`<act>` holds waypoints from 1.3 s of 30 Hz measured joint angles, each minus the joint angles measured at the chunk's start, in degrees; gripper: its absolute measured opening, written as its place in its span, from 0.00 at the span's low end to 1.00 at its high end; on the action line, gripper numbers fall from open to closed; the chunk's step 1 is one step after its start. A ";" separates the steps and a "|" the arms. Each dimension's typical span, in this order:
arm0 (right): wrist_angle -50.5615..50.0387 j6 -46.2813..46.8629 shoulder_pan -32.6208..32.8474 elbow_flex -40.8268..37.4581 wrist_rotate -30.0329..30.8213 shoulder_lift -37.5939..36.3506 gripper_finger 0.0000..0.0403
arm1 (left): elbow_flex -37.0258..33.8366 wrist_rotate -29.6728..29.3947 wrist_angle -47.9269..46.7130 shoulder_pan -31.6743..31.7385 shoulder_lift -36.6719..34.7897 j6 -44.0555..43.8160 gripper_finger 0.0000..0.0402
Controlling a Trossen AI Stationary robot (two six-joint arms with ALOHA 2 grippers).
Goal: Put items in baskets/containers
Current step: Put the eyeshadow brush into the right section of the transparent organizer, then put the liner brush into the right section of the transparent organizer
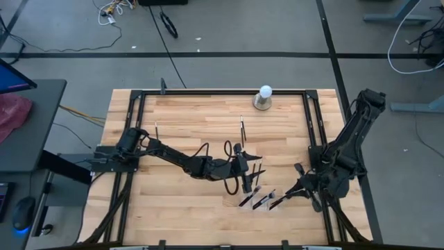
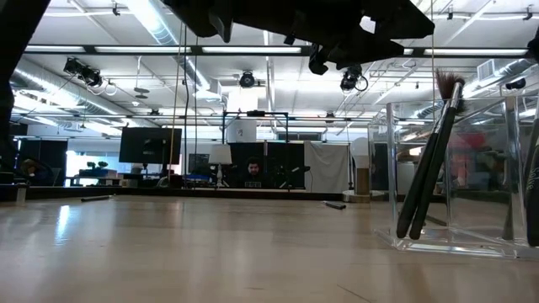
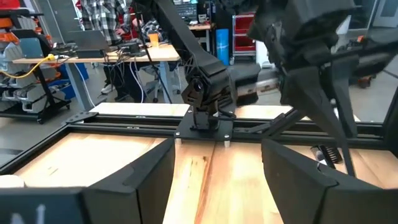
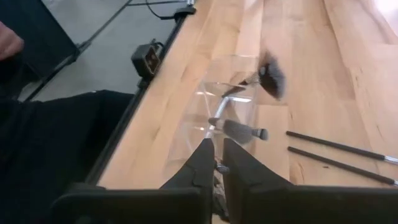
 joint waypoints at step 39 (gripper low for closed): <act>0.74 -13.54 -3.82 2.29 -3.21 -9.46 0.40 | 0.02 -11.95 -13.68 0.46 -0.67 -12.31 0.59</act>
